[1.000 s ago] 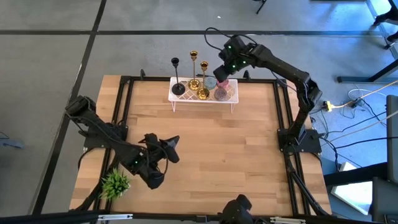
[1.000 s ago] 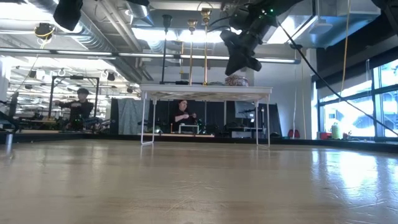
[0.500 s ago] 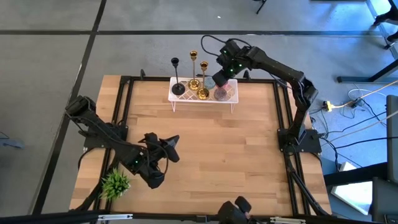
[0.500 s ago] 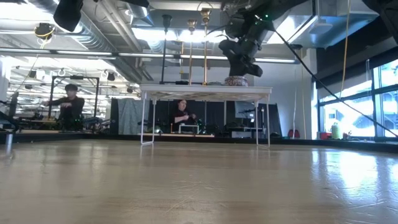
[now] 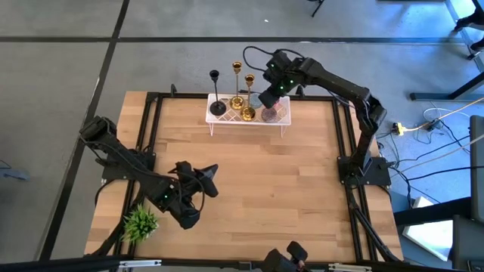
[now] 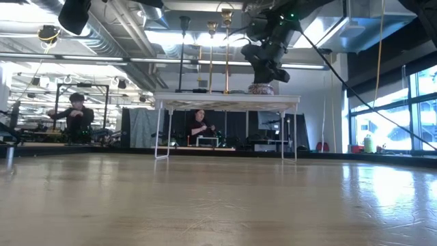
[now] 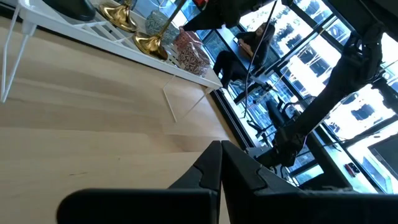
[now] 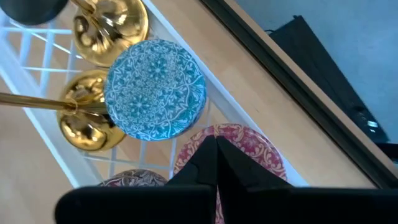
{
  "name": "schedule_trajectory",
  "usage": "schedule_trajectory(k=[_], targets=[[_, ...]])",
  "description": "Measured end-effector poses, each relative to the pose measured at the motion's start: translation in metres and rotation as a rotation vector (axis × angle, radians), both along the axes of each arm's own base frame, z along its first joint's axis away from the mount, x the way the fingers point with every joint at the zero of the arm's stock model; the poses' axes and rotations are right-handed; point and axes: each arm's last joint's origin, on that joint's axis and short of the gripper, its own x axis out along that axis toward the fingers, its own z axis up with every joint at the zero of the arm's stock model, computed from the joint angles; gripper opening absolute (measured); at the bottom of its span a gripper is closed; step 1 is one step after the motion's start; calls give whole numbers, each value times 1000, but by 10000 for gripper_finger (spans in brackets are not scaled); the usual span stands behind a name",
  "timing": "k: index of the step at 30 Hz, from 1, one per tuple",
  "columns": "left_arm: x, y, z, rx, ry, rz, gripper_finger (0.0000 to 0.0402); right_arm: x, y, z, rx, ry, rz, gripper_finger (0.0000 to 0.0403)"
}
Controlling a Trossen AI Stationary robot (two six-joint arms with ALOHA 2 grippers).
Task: Pick & Place candle stick holders
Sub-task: Put the pink patterned scented candle on the shelf
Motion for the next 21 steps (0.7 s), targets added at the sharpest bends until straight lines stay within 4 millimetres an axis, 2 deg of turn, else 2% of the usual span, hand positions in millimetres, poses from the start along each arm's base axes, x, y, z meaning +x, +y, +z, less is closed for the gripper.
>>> schedule_trajectory(k=[21], targets=[[-1,-2,0,-6,5,-14,2,-8,4,5,-4,46,-36,0]])
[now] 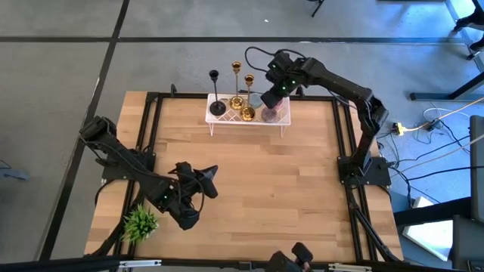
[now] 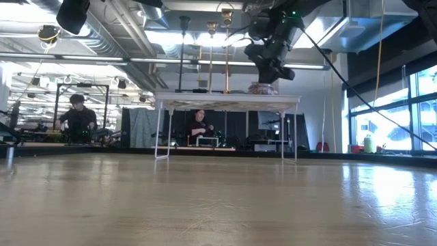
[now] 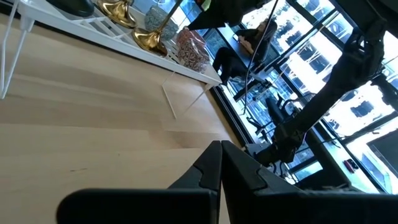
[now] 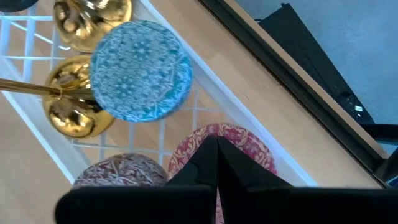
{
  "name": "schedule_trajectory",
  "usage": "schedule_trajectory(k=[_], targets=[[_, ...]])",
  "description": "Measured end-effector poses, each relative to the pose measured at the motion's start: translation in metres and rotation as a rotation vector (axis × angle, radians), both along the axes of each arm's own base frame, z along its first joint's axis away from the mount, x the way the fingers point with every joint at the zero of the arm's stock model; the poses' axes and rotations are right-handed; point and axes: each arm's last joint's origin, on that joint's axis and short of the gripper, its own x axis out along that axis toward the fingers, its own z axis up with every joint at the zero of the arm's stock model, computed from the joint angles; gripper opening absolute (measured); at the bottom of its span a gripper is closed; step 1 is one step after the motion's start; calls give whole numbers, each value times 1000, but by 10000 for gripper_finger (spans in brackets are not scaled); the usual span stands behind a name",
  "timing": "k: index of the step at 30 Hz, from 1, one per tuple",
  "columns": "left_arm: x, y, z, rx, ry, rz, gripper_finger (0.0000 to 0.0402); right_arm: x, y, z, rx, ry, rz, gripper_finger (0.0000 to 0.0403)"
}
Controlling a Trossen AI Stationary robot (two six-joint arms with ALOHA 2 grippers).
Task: Pick & Place candle stick holders
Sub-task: Put the pink patterned scented candle on the shelf, then return to Home Position
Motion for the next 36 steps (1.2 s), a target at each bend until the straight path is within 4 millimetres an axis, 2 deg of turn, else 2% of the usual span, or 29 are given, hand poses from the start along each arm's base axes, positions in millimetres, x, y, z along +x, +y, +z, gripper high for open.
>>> schedule_trajectory(k=[22,26,30,36], targets=[[0,0,0,5,5,-2,1,-2,2,7,-18,-16,-27,0],[0,0,0,6,5,-2,2,-1,1,24,-46,-61,-29,0],[0,0,0,7,7,-2,1,-2,2,49,-73,-120,-23,0],[0,1,0,15,15,1,3,-7,9,79,-37,-196,31,0]])
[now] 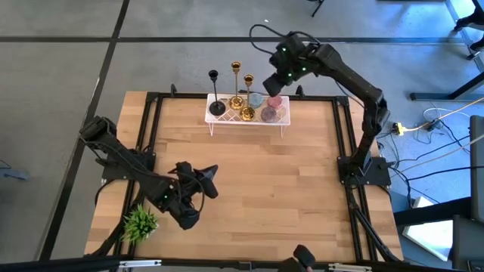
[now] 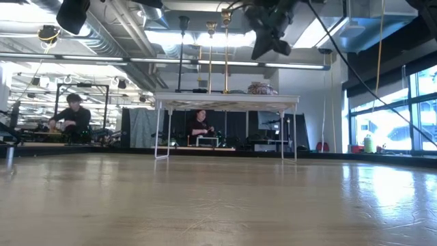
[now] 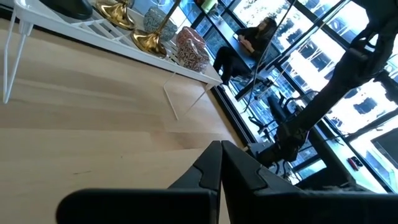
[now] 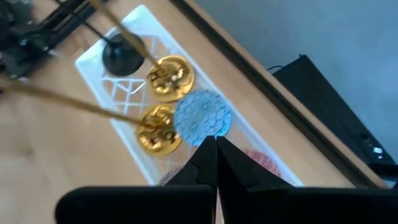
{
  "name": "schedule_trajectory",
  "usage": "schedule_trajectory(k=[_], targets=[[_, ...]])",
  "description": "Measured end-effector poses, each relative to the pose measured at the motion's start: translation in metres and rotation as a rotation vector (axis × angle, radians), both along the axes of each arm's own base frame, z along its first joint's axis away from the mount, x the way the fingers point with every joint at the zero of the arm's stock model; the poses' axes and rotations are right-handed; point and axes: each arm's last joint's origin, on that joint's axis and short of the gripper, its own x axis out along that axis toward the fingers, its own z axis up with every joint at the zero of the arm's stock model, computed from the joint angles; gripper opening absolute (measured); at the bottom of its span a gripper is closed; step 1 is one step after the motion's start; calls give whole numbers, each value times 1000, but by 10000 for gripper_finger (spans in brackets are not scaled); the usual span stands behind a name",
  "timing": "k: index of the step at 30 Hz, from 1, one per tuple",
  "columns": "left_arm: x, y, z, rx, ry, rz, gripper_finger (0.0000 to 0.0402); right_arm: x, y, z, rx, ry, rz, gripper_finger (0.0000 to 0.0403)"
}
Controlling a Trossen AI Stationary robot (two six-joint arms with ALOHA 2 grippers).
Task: Pick & Place candle stick holders
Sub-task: Return to Home Position
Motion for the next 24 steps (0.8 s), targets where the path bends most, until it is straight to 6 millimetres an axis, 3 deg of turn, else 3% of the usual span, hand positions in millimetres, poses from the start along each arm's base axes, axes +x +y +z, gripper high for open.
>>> schedule_trajectory(k=[6,15,24], targets=[[1,3,0,-1,6,8,2,1,5,1,26,-8,60,0],[3,5,-1,-13,25,4,3,22,-4,-20,30,-40,65,0],[0,-2,-1,-15,17,-21,2,4,-21,-17,63,-45,23,0]])
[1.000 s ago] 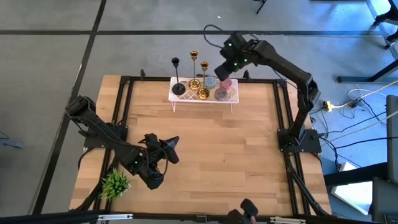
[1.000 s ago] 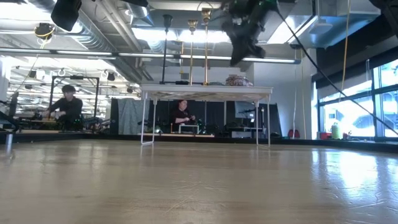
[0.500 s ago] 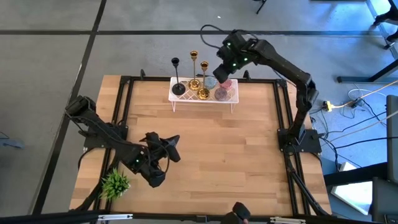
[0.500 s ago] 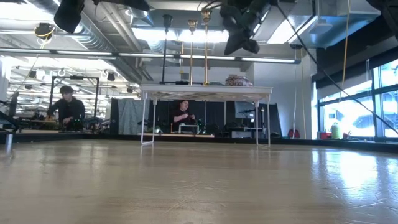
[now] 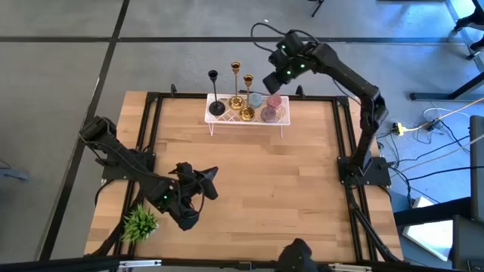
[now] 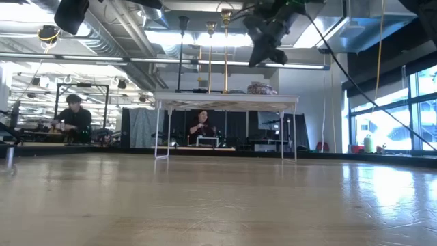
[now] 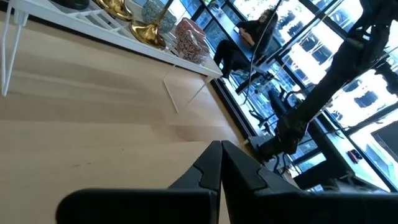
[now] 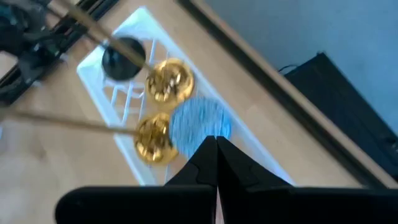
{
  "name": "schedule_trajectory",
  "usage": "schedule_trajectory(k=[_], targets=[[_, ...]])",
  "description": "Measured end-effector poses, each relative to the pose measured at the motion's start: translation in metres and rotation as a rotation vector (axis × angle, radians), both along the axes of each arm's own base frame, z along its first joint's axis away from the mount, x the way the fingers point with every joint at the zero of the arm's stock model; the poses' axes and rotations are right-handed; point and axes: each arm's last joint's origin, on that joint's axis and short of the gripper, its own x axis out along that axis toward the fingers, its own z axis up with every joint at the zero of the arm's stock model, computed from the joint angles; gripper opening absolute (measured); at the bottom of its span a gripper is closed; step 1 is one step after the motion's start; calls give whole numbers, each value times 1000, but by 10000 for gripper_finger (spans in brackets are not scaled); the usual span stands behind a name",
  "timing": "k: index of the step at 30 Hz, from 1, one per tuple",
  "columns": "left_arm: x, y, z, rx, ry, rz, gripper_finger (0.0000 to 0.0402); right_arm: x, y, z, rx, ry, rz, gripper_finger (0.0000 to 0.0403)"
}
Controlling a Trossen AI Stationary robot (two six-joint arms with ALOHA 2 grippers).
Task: Pick & Place candle stick holders
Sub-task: Return to Home Position
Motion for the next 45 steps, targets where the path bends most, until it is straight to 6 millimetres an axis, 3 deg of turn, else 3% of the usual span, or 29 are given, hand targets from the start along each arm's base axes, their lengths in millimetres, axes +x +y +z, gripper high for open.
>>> schedule_trajectory(k=[5,9,17,21,26,29,35,41,45], targets=[[-1,-1,0,-4,-5,-3,1,-24,12,16,0,35,52,0],[-2,-2,0,1,9,-13,3,-51,44,48,-54,12,118,0],[-12,-1,4,-15,79,-64,3,-120,151,118,-179,-169,129,0],[-18,-2,10,-19,94,-98,1,-152,204,127,-158,-253,74,0],[-22,-6,11,21,132,-140,2,-163,254,95,-109,-224,29,0],[-24,-8,11,21,145,-158,1,-151,283,61,-100,-219,11,0],[-22,-10,12,-32,101,-157,2,-119,337,-14,31,-319,168,0],[-15,-3,13,-57,85,-124,2,-104,360,-67,230,-441,349,0],[-7,9,13,-83,60,-63,1,-109,366,-87,313,-388,470,0]])
